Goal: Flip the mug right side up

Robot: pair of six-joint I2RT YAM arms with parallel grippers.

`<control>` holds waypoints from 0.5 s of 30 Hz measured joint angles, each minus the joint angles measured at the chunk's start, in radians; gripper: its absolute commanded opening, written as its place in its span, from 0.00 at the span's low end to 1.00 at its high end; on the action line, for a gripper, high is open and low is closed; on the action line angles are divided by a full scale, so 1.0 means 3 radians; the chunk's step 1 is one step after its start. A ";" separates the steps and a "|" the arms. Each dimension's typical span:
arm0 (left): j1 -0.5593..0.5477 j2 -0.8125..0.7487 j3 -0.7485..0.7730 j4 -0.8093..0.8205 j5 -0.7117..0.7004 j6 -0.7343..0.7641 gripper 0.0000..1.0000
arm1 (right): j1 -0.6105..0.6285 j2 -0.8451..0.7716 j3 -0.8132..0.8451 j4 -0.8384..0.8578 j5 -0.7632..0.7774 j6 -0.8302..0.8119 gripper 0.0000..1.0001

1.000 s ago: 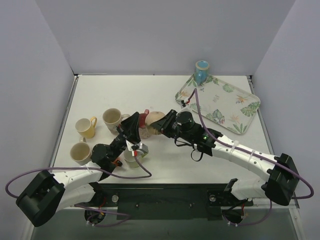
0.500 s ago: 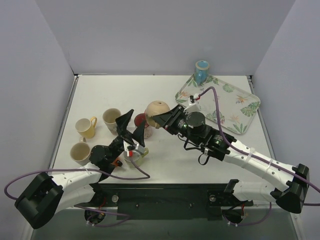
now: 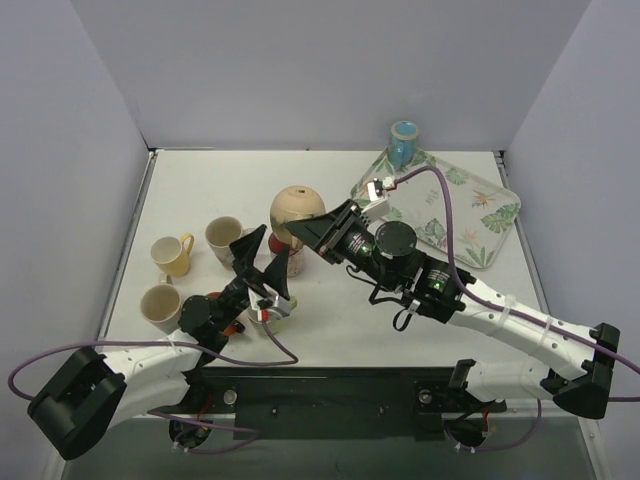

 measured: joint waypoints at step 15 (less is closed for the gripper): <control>-0.0281 -0.0102 0.0141 -0.0001 -0.0463 0.0310 0.88 | 0.0039 0.0174 0.0011 0.0197 0.0009 0.0078 0.00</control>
